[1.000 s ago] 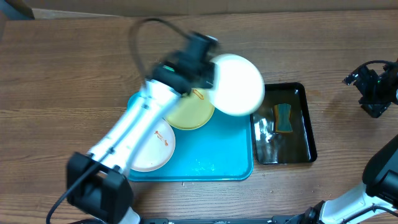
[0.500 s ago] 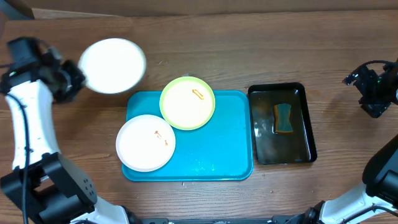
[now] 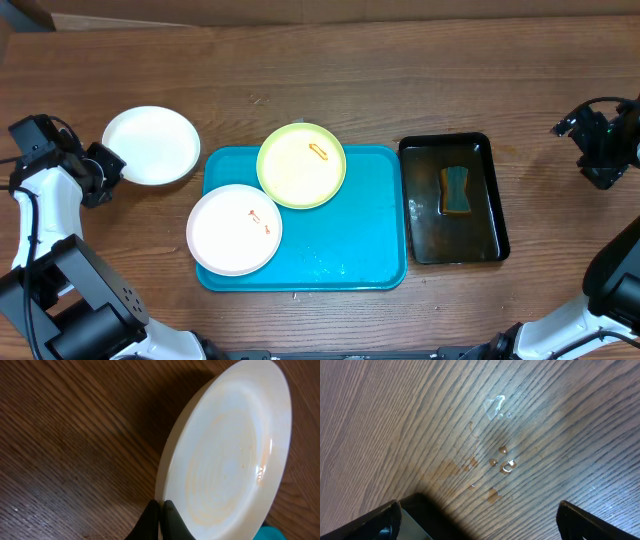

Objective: Clean dirty plates on tray and stack at the side
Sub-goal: 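Set the cream plate down on the table and open the left gripper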

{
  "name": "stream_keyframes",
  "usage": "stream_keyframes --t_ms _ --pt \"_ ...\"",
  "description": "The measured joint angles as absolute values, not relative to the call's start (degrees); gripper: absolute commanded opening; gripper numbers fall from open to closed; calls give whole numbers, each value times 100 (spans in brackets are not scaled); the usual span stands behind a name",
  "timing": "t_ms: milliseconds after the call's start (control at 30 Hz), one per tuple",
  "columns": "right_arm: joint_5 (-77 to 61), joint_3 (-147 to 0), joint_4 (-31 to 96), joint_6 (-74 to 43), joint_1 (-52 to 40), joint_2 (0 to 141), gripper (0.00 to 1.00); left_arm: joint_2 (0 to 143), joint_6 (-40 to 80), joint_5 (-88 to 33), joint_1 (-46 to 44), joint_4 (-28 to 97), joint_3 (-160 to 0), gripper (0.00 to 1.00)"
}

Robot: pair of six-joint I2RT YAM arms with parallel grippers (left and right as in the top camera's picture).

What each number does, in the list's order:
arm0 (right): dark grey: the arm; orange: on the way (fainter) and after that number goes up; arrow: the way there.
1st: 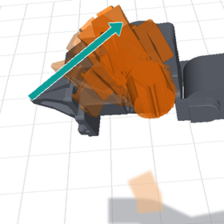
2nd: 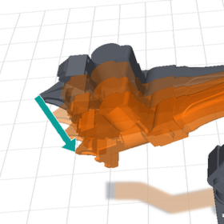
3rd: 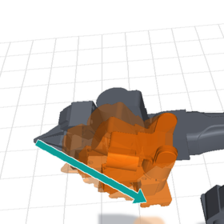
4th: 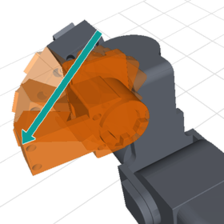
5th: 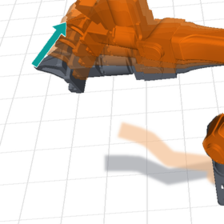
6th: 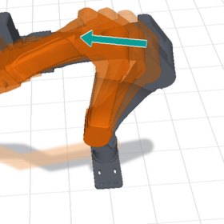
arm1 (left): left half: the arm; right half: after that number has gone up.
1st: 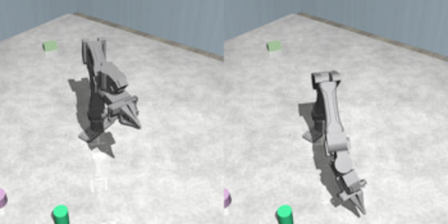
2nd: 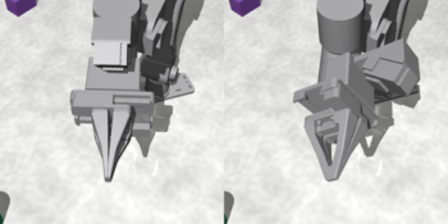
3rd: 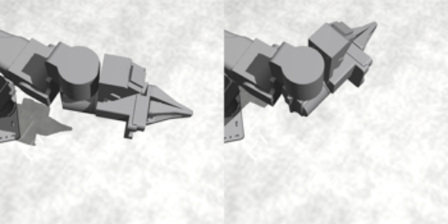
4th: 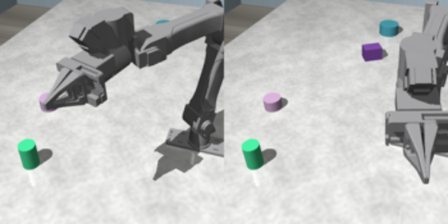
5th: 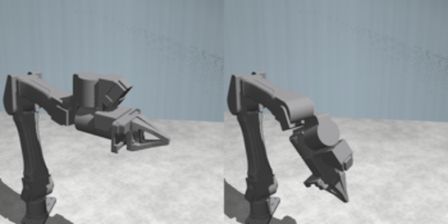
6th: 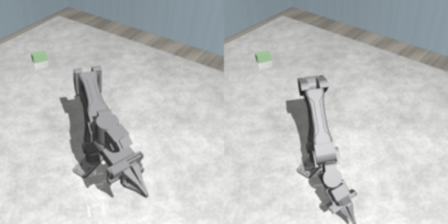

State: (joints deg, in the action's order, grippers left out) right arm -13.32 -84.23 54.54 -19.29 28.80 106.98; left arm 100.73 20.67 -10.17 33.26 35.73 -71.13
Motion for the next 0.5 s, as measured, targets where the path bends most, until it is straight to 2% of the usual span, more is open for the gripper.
stream_keyframes --t_ms 33,67,100,133,200,367,500 --pt "-1330 -8423 5454 -1927 2880 10698 100 10073 2051 -967 3326 3535 -7111 68" --pt "-1330 -8423 5454 -1927 2880 10698 100 10073 2086 -930 3326 3485 -7111 88" --pt "-1330 -8423 5450 -1927 2880 10698 100 10073 2080 -913 3326 3465 -7111 95" --pt "-1330 -8423 5452 -1927 2880 10698 100 10073 2084 -921 3326 3465 -7111 94" --pt "-1330 -8423 5450 -1927 2880 10698 100 10073 2043 -1162 3326 3465 -7111 79" --pt "-1332 -8423 5450 -1929 2880 10698 100 10073 1747 -2410 3236 3905 -7284 69" --pt "-1330 -8423 5452 -1929 2880 10698 100 10068 1603 -2851 2851 4635 -7677 50"
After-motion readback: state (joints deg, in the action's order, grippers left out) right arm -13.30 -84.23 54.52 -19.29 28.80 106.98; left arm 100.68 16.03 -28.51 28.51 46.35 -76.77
